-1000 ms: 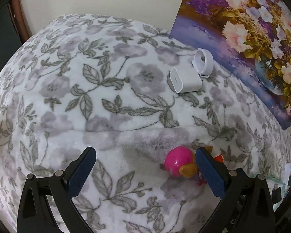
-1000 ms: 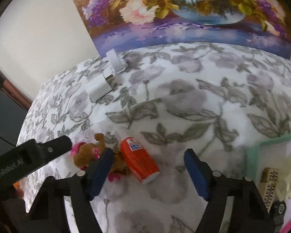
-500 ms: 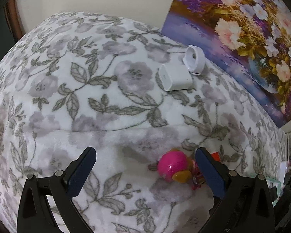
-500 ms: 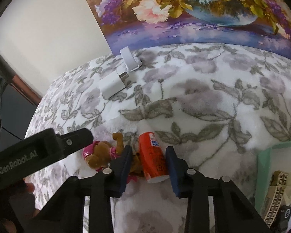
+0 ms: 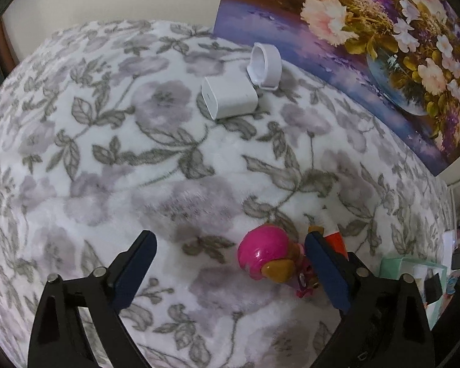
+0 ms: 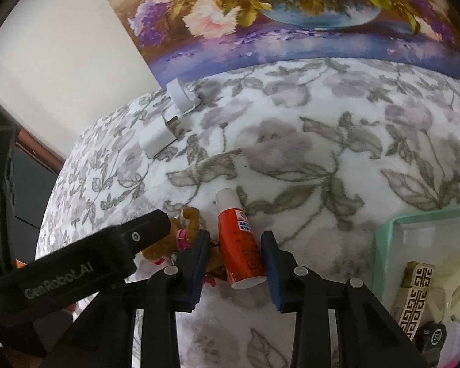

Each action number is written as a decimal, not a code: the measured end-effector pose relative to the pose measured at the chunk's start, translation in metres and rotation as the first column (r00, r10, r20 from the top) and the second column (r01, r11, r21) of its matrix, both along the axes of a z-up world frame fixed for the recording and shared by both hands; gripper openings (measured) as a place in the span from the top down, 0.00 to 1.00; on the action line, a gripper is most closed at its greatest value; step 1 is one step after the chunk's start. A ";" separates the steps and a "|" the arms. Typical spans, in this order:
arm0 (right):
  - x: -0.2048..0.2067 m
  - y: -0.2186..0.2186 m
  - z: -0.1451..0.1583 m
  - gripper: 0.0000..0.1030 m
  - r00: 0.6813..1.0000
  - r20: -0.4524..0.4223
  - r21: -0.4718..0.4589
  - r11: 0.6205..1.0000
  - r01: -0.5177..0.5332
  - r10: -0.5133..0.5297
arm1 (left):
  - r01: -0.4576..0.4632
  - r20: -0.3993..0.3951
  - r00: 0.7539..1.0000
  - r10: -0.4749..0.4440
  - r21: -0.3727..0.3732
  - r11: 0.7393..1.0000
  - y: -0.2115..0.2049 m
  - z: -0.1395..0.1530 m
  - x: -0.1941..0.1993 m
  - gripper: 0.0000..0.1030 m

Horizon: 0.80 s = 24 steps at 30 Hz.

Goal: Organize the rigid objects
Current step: 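Grasp the red-white bottle with the right tool while the left tool grasps the pink doll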

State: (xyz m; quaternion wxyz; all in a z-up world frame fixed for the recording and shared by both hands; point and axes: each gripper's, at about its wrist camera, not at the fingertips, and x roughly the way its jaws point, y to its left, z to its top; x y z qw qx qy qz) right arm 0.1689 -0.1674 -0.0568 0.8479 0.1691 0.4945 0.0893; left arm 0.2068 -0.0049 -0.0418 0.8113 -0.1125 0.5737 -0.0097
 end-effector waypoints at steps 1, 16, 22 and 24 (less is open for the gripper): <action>0.000 -0.001 0.000 0.64 1.000 -0.001 0.003 1.000 0.001 -0.001 | -0.003 -0.002 1.000 0.003 -0.012 1.000 0.000 -0.001 0.000 0.07; -0.001 -0.001 -0.001 0.64 1.000 -0.011 0.033 0.999 -0.006 0.006 | 0.003 0.002 1.000 -0.003 -0.169 0.986 0.000 -0.003 -0.002 0.60; -0.001 -0.003 -0.003 0.64 1.000 -0.024 0.071 0.998 -0.001 0.002 | 0.016 0.001 1.000 -0.016 -0.157 0.987 -0.001 -0.002 -0.002 0.60; -0.001 -0.005 -0.004 0.64 1.000 -0.028 0.085 0.996 0.003 0.000 | 0.024 0.005 1.000 -0.023 -0.146 0.989 -0.001 0.000 -0.003 0.60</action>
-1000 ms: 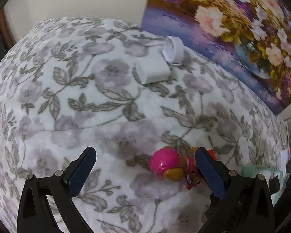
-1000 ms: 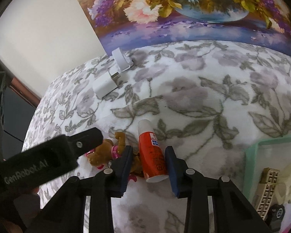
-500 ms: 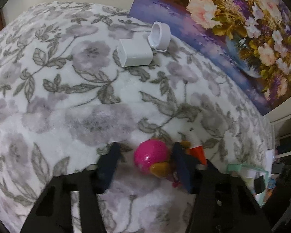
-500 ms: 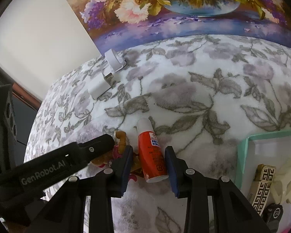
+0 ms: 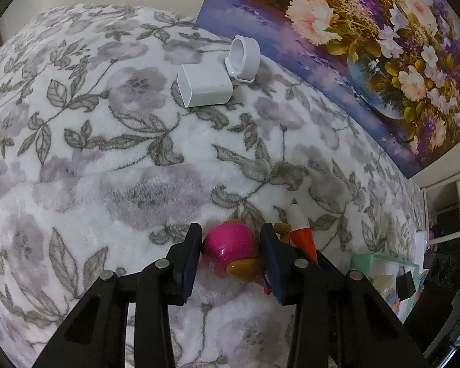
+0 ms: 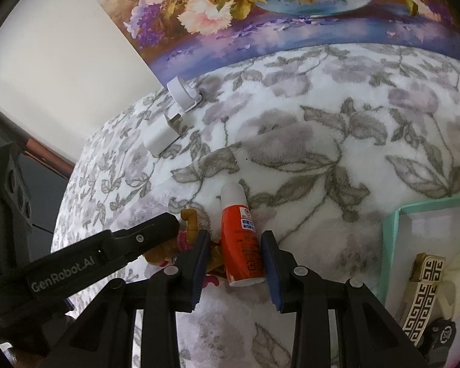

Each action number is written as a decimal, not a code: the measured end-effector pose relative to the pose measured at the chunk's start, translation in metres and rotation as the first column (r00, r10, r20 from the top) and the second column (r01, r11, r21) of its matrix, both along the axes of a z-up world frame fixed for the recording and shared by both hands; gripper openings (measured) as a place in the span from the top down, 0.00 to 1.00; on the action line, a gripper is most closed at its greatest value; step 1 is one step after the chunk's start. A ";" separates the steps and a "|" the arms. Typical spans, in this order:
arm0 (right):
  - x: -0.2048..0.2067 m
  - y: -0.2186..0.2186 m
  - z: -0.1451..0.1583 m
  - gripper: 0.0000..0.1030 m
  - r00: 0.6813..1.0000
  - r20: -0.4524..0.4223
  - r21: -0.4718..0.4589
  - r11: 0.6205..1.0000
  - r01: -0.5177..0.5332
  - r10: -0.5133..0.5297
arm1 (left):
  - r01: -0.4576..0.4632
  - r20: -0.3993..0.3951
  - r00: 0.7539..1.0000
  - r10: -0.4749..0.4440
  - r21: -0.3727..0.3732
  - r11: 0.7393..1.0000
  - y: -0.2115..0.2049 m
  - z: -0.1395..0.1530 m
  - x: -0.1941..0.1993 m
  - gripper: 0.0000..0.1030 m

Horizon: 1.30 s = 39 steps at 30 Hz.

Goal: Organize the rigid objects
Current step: 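Grasp the red-white bottle with the right tool while the left tool grasps the pink doll, then carry the bottle and doll over the tray and open the right tool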

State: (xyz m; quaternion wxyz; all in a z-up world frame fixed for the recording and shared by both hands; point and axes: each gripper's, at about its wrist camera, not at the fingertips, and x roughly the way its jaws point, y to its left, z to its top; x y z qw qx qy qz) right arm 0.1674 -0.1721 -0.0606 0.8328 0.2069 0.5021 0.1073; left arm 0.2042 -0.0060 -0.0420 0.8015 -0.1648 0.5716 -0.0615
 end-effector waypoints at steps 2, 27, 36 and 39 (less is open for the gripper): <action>0.000 0.000 0.000 0.63 1.000 0.000 0.003 1.000 -0.002 0.002 | 0.001 0.000 1.000 -0.001 0.009 1.000 -0.001 0.000 0.001 0.60; 0.001 0.016 0.002 0.61 1.000 0.005 -0.135 0.990 -0.025 0.026 | -0.099 0.008 0.995 0.098 0.107 0.989 0.035 -0.001 -0.002 0.60; -0.001 0.020 0.007 0.70 0.999 0.012 -0.193 0.980 -0.041 0.044 | -0.078 0.013 0.997 0.077 0.104 0.992 0.031 0.002 -0.003 0.60; -0.003 0.018 0.009 0.70 0.999 0.009 -0.195 0.980 -0.041 0.043 | -0.074 0.027 0.997 0.072 0.091 0.993 0.029 0.009 -0.005 0.61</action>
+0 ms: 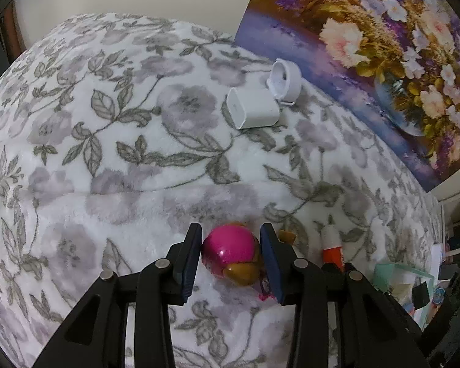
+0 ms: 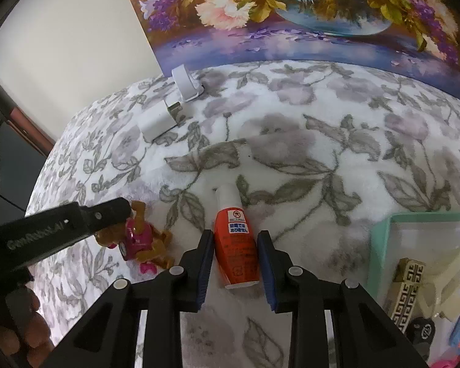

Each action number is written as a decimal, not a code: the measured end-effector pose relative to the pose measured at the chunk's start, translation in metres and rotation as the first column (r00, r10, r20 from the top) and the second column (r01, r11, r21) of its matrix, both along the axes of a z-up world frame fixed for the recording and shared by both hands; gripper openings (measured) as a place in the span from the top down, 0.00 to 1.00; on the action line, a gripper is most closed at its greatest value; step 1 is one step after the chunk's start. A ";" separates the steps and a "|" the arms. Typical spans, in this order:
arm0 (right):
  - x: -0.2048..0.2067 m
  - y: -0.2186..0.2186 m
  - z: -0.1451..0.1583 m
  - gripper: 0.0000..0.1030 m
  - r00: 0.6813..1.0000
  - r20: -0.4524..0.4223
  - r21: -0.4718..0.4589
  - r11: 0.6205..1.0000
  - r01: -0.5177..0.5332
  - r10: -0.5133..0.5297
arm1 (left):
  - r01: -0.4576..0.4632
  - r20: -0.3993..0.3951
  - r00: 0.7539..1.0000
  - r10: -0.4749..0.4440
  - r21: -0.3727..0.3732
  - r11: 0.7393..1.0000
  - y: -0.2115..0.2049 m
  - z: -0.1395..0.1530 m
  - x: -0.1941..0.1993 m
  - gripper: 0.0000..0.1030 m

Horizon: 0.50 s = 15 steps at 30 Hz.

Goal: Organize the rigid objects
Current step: 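Carry the bottle and doll over the tray and open the right tool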

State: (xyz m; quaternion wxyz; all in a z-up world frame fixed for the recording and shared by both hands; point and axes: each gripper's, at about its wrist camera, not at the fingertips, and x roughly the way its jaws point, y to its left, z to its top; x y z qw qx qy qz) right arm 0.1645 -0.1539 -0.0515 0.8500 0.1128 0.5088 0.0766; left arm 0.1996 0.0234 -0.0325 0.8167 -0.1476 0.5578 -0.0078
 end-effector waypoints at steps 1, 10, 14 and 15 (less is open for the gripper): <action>-0.001 -0.001 0.001 0.70 1.000 0.001 -0.002 1.000 0.001 -0.001 | 0.002 0.005 1.000 -0.002 0.003 1.000 -0.001 0.002 -0.001 0.61; -0.023 -0.032 0.038 0.77 0.998 0.030 -0.021 0.998 0.052 -0.051 | 0.043 0.090 0.995 -0.044 0.010 0.999 -0.026 0.050 -0.023 0.64; -0.037 -0.053 0.047 0.78 0.996 0.017 -0.007 0.996 0.092 -0.092 | 0.080 0.112 0.990 -0.081 0.013 0.997 -0.044 0.068 -0.038 0.64; -0.042 -0.058 0.050 0.78 0.995 0.017 0.000 0.995 0.101 -0.101 | 0.088 0.118 0.989 -0.089 0.016 0.996 -0.048 0.072 -0.042 0.64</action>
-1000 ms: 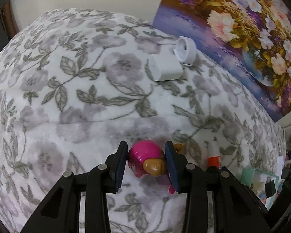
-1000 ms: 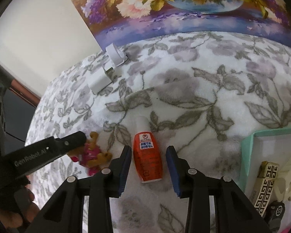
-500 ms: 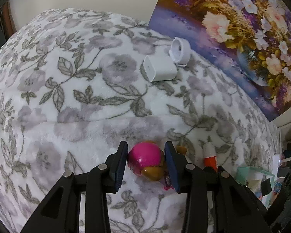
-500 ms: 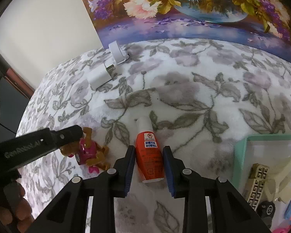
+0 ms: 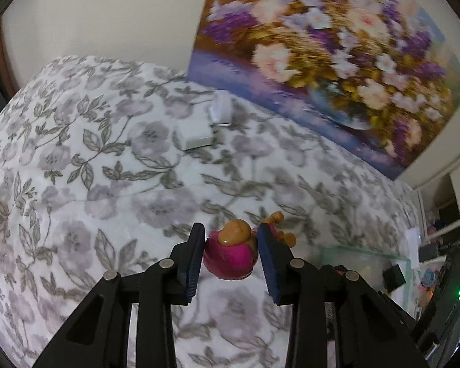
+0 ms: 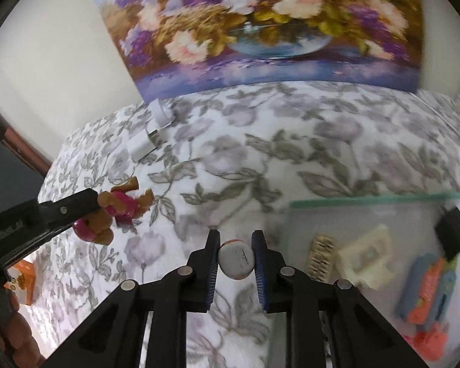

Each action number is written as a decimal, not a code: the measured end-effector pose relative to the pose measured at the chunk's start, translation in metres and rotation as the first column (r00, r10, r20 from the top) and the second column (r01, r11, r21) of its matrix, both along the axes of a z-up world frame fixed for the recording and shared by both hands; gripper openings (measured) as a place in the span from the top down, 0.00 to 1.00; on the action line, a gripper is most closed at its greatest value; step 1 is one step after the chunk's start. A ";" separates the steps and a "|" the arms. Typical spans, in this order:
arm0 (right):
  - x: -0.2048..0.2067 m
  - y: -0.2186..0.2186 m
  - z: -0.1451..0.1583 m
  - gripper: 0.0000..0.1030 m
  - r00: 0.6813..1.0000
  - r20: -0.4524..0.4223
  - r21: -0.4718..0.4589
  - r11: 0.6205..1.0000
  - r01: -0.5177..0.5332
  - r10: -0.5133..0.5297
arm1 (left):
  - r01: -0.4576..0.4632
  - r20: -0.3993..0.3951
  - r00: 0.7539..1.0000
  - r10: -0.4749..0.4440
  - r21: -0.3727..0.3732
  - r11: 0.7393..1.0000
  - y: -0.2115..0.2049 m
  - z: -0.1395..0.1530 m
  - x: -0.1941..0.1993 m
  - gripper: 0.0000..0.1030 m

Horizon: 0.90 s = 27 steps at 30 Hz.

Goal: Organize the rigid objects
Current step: 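Carry the bottle and doll over the tray and open the right tool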

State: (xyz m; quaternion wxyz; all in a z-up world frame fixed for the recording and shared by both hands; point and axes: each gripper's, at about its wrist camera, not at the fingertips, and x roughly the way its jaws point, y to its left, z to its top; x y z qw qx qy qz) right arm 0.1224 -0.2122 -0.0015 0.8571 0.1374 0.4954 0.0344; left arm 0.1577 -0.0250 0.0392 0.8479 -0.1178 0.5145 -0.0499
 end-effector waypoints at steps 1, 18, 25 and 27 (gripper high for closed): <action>-0.005 -0.005 0.004 0.78 1.000 0.005 -0.001 1.000 0.007 -0.007 | 0.007 0.005 1.000 -0.007 0.001 1.000 -0.003 0.003 -0.003 0.64; -0.084 -0.094 0.042 0.78 0.979 0.018 -0.055 0.977 0.205 -0.204 | 0.198 0.067 0.978 -0.198 0.013 0.980 -0.087 0.049 -0.050 0.64; -0.104 -0.125 0.042 0.78 0.958 0.000 -0.061 0.956 0.286 -0.286 | 0.288 0.050 0.956 -0.289 0.033 0.957 -0.125 0.046 -0.065 0.64; -0.105 -0.130 0.041 0.78 0.955 -0.002 -0.063 0.953 0.295 -0.296 | 0.314 0.041 0.948 -0.316 0.042 0.948 -0.136 0.043 -0.068 0.64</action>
